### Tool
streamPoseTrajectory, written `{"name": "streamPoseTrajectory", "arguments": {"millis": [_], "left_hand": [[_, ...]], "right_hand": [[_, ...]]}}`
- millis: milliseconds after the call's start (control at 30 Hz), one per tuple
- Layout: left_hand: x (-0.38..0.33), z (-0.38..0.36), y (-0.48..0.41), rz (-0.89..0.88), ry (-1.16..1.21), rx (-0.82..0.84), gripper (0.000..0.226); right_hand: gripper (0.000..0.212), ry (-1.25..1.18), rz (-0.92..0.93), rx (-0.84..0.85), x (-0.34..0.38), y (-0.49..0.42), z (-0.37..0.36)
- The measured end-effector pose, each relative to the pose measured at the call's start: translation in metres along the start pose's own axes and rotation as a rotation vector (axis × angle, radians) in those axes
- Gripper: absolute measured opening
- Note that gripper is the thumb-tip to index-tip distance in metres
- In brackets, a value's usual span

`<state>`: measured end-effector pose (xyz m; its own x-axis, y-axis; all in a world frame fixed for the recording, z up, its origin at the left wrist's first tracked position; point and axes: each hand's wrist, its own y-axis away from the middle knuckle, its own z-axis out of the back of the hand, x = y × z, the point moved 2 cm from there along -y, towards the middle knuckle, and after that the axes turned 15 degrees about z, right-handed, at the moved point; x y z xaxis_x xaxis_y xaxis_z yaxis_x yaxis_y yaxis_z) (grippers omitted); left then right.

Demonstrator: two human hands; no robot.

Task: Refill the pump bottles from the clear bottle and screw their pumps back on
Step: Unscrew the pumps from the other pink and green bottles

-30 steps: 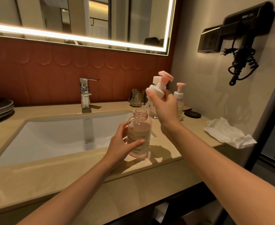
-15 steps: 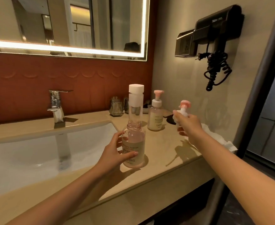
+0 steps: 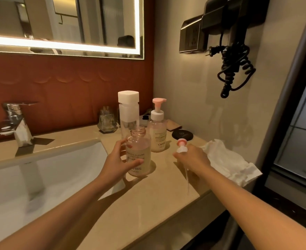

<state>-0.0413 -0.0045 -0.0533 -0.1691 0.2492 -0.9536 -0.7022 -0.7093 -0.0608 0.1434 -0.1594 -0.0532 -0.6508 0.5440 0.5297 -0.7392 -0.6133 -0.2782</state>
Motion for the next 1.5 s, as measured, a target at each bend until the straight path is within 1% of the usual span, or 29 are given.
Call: {"name": "streamPoseTrajectory", "arguments": {"millis": [133,233,267,333,400,467,533,600,667,767,833,1167,1400,1500], "left_hand": [[0.005,0.01,-0.018,0.009,-0.005,-0.048,0.076],[0.011,0.011,-0.029,0.005,-0.009,-0.079,0.081],[0.012,0.011,-0.031,0.002,-0.009,-0.084,0.083],[0.014,0.011,-0.035,-0.009,-0.014,-0.097,0.085],[0.014,0.012,-0.039,-0.011,-0.017,-0.11,0.085],[0.014,0.013,-0.042,-0.001,-0.022,-0.124,0.085],[0.014,0.016,-0.044,0.008,-0.034,-0.143,0.084],[0.014,0.018,-0.044,0.017,-0.047,-0.156,0.083],[0.016,0.021,-0.043,0.031,-0.06,-0.165,0.084],[0.02,0.028,-0.035,0.042,-0.066,-0.174,0.082],[0.022,0.031,-0.03,0.045,-0.069,-0.182,0.079],[0.013,0.035,0.016,0.0,-0.109,-0.218,0.062],[0.003,0.032,0.054,-0.025,-0.099,-0.184,0.061],[0.005,0.029,0.073,-0.024,-0.09,-0.149,0.062]], "right_hand": [[0.04,0.101,-0.015,-0.002,0.0,-0.011,-0.009],[0.05,0.155,-0.025,0.003,0.003,-0.015,-0.004],[0.055,0.181,-0.014,-0.022,0.005,-0.016,0.0],[0.062,0.171,0.026,-0.135,0.014,-0.018,0.007],[0.059,-0.03,0.113,-0.235,0.028,-0.023,0.011],[0.061,-0.293,0.224,-0.25,0.046,-0.033,0.009],[0.072,-0.463,0.251,-0.225,0.061,-0.046,0.003],[0.078,-0.552,0.232,-0.213,0.075,-0.06,-0.002],[0.075,-0.601,0.222,-0.206,0.086,-0.071,-0.005],[0.057,-0.611,0.235,-0.179,0.091,-0.079,-0.008],[0.051,-0.587,0.239,-0.168,0.09,-0.079,-0.008],[0.047,-0.523,0.264,-0.119,0.092,-0.044,0.007],[0.047,-0.507,0.287,-0.1,0.1,0.003,0.018],[0.048,-0.483,0.333,-0.08,0.109,0.031,0.022]]}}
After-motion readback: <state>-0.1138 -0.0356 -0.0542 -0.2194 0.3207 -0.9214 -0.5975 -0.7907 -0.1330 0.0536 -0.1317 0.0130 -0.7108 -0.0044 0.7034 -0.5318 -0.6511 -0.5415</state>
